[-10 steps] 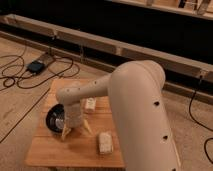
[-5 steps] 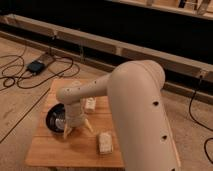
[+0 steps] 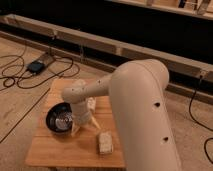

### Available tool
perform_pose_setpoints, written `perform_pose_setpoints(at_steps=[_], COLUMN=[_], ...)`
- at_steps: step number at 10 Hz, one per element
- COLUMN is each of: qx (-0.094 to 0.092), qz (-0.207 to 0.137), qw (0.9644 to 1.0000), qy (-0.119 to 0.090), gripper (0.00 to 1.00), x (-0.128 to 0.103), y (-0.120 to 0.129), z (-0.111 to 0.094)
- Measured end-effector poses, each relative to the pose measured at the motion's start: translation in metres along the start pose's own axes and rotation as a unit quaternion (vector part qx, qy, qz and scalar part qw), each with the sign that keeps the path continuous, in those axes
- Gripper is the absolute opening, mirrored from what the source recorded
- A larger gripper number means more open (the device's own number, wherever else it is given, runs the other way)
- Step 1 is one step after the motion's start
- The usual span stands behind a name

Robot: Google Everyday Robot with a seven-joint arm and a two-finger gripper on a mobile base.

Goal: Wipe the white sponge on the table

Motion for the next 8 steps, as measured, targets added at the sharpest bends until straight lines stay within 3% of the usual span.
perform_pose_setpoints(at_steps=[8], qx=[-0.004], qz=[0.069], qw=[0.9975], qy=[-0.015], gripper=[0.80], x=[0.009], y=[-0.071], z=[0.011])
